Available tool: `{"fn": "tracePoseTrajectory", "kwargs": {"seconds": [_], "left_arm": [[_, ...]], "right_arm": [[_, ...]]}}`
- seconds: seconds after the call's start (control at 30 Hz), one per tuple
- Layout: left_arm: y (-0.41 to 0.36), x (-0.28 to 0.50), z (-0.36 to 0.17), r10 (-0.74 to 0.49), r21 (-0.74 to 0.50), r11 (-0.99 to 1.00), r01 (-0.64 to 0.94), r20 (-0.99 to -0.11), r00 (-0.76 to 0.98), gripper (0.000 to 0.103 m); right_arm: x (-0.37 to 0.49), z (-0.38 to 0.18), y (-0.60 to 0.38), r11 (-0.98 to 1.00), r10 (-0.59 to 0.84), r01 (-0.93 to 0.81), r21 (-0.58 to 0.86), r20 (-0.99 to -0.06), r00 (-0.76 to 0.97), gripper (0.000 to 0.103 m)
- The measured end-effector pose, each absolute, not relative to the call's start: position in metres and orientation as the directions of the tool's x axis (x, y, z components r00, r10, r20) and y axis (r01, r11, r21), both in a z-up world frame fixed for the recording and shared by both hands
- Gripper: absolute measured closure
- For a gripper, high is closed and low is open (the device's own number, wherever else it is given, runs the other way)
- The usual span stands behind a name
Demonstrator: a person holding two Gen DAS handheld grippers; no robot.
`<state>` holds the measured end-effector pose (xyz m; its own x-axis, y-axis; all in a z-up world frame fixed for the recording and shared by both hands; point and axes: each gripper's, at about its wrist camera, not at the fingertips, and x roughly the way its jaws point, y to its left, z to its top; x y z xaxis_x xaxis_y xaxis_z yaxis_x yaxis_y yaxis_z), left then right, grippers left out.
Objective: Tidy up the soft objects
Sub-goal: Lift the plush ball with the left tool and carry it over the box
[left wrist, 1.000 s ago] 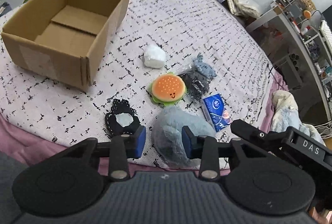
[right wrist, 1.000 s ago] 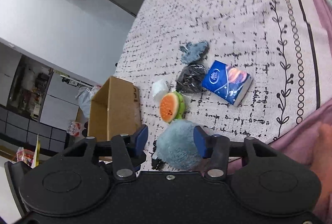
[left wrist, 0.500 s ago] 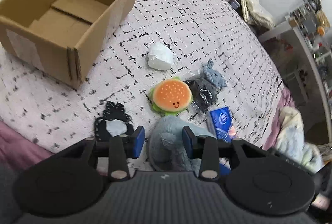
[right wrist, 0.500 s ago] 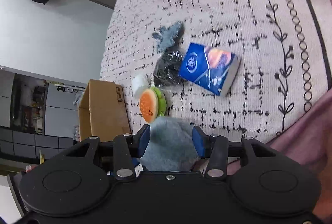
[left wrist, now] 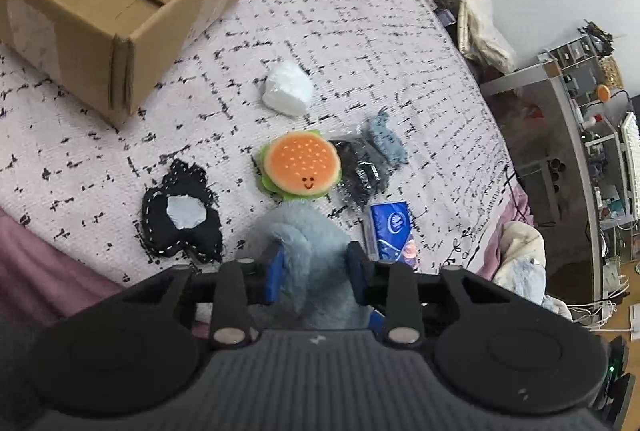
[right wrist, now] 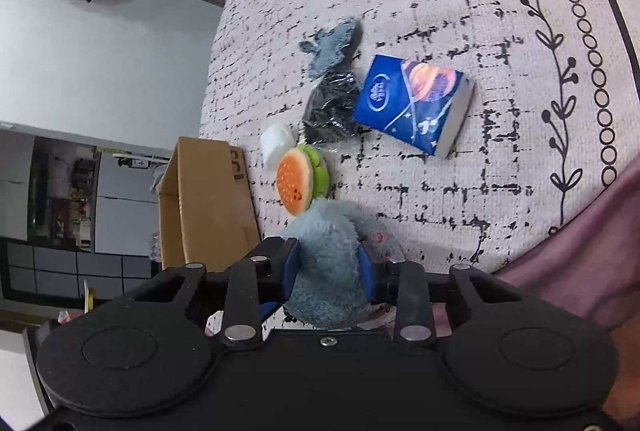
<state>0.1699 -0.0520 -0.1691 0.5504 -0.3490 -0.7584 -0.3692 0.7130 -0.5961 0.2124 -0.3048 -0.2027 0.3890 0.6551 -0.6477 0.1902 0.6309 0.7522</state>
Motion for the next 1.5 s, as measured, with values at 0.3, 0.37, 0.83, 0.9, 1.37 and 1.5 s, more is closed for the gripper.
{"fn": "tracePoseTrajectory", "kwargs": {"seconds": [0.3,0.37,0.83,0.9,1.37,1.5], "left_arm": [[-0.043,0.170,-0.135,-0.338,-0.593,0.753,-0.285,-0.720,0.605,0.074],[-0.040,0.170,-0.128,-0.334,-0.593,0.757,-0.274,-0.711,0.619,0.074],[-0.001,0.167,-0.094,-0.299,-0.592,0.766,-0.249,-0.672,0.677,0.074],[0.007,0.167,-0.092,-0.297,-0.597,0.763,-0.250,-0.666,0.684,0.074],[0.053,0.177,-0.081,-0.282,-0.625,0.741,-0.245,-0.621,0.731,0.074],[0.070,0.180,-0.078,-0.269,-0.625,0.741,-0.244,-0.610,0.745,0.074]], "right_arm": [[0.206,-0.175,-0.298,0.608,0.693,0.067,0.791,-0.570,0.442,0.076],[0.207,-0.169,-0.296,0.600,0.700,0.047,0.799,-0.552,0.452,0.076],[0.216,-0.143,-0.253,0.572,0.738,-0.065,0.818,-0.478,0.477,0.077],[0.218,-0.141,-0.247,0.570,0.742,-0.081,0.817,-0.470,0.478,0.077],[0.234,-0.125,-0.203,0.557,0.760,-0.153,0.816,-0.426,0.490,0.077],[0.242,-0.123,-0.187,0.548,0.769,-0.168,0.820,-0.415,0.486,0.077]]}}
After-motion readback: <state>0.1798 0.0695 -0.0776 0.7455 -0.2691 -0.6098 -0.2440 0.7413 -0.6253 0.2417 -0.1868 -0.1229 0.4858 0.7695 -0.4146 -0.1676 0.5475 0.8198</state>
